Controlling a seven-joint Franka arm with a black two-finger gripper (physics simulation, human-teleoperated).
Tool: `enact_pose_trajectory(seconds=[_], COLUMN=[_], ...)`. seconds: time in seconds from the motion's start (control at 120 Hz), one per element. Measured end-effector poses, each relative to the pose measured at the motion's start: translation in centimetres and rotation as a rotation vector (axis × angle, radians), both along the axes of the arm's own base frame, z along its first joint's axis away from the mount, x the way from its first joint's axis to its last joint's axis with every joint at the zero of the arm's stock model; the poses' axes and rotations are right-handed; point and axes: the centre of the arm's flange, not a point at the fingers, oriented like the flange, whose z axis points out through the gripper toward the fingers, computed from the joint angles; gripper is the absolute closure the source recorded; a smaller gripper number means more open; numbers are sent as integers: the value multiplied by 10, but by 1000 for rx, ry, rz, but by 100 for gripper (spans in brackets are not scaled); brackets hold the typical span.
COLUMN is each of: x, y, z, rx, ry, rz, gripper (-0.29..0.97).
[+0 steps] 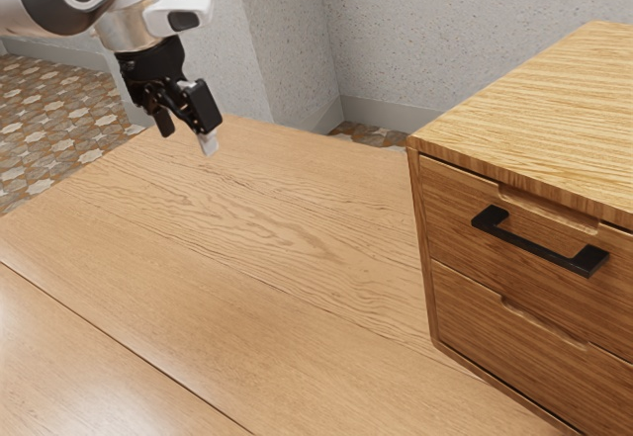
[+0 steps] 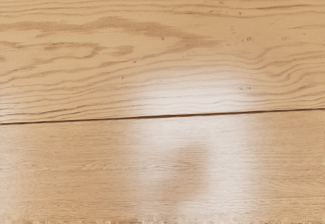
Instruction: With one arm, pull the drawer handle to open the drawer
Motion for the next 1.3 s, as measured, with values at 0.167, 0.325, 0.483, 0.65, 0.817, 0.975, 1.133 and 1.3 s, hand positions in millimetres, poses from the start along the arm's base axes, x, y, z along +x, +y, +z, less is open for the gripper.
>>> enact_pose_trajectory(seconds=[0.167, 0.325, 0.483, 0.65, 0.817, 0.975, 1.133, 1.3], x=[-20, -57, -63, -51, -146, -187, -170, -175], y=[-16, -50, -73, -91, -79, -123, -168, -218], z=[71, 138, 144, 96, 8, -42, -56, -45], rx=[13, -3, -27, -70, -187, -144, -48, 54], ry=[-147, -298, -307, -189, -25, 15, -36, -141], rz=[18, -24, -49, -70, -95, -137, -367, -709], gripper=[0, 0, 0, 0, 0, 0, 0, 0])
